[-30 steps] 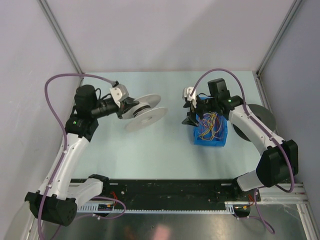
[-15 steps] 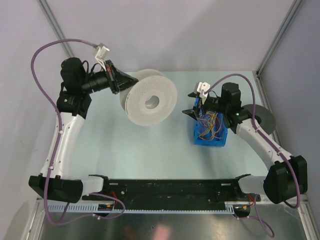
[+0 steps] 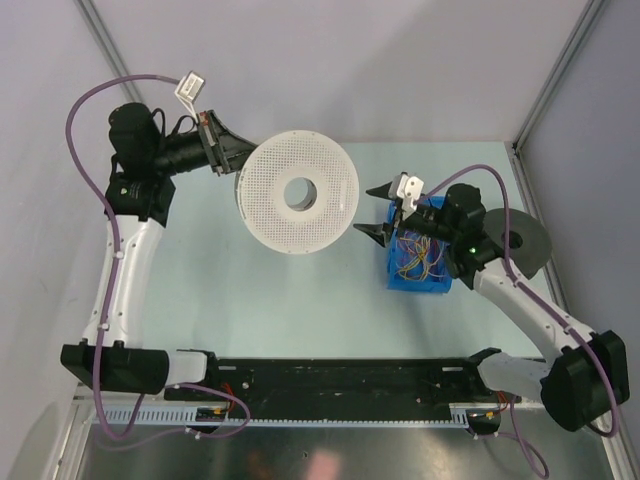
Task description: Wrap the cables
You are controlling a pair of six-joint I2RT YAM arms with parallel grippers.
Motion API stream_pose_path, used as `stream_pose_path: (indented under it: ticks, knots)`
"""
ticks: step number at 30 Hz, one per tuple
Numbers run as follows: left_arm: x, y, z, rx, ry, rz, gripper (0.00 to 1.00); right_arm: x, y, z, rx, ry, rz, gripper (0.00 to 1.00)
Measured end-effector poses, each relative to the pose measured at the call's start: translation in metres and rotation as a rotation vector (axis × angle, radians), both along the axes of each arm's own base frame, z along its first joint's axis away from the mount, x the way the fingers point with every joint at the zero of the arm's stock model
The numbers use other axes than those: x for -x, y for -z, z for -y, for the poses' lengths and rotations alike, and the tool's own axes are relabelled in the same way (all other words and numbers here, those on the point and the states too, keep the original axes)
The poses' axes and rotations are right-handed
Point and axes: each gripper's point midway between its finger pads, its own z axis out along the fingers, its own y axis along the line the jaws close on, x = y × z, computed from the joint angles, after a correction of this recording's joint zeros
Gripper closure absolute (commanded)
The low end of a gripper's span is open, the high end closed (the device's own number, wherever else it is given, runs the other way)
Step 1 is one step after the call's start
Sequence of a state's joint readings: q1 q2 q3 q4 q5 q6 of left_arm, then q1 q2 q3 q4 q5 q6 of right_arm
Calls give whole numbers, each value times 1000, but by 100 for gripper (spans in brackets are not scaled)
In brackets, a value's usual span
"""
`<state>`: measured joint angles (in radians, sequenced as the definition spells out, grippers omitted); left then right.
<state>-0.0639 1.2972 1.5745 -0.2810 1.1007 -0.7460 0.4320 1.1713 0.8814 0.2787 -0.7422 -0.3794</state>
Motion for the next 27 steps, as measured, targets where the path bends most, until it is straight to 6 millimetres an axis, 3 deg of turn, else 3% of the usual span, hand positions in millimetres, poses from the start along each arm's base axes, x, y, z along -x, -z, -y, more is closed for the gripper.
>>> stream_pose_path:
  ticks: [10,13,18,27]
  knots:
    - [12,6,-1,14,141,-52,100,73,-47,-26,-108,-139,28,35]
    - [9,7,-1,15,141,-51,100,84,-52,-30,-145,-156,-29,35]
    - [5,-2,-1,34,125,-32,100,88,-49,-36,-215,-143,-173,36]
    - [-13,-18,-4,111,41,-22,100,70,-34,-48,-340,-82,-423,33]
